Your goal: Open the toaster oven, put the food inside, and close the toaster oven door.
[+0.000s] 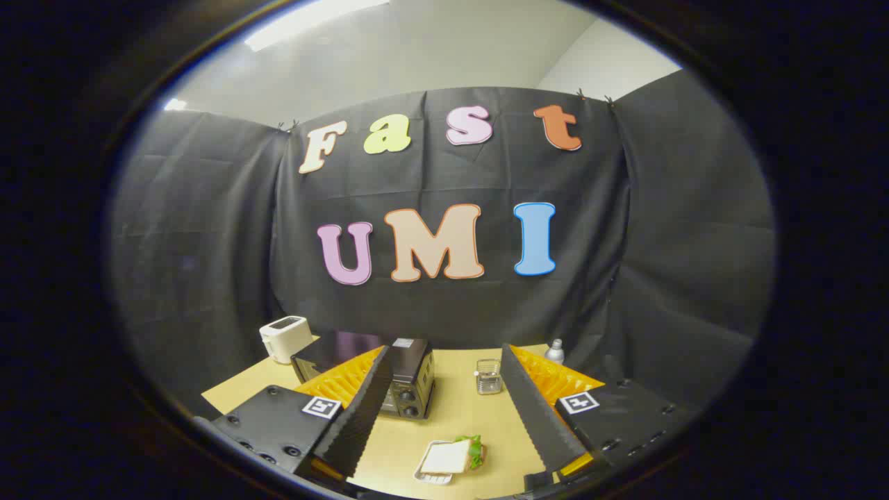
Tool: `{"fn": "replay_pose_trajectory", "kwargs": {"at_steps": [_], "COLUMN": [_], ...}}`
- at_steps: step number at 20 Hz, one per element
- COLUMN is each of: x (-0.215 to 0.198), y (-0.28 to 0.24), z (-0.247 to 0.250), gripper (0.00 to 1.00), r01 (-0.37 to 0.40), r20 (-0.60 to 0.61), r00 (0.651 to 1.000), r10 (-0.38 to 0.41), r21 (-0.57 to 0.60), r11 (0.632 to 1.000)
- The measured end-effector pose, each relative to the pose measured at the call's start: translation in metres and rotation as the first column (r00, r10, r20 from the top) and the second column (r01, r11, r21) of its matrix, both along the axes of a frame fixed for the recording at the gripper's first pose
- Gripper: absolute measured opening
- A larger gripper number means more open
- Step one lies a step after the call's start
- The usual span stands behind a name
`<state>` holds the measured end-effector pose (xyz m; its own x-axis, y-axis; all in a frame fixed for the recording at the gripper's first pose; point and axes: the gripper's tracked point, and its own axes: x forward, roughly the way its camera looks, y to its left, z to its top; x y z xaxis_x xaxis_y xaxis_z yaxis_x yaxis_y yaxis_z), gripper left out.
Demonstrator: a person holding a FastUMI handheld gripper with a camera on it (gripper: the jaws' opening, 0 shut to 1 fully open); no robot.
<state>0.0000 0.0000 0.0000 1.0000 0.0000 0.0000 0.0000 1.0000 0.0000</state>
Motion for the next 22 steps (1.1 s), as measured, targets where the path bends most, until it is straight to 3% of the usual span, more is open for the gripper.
{"fn": "replay_pose_trajectory", "kwargs": {"at_steps": [14,22], "x": [0.007,0.017], "y": [0.025,0.087], "z": [-0.022,-0.082], "gripper": [0.98,0.98], "r01": [-0.021,-0.108], "r20": [0.008,0.057], "r00": [1.0,0.993], "r10": [0.021,0.106], "r21": [0.002,0.043], "r11": [1.0,0.993]}}
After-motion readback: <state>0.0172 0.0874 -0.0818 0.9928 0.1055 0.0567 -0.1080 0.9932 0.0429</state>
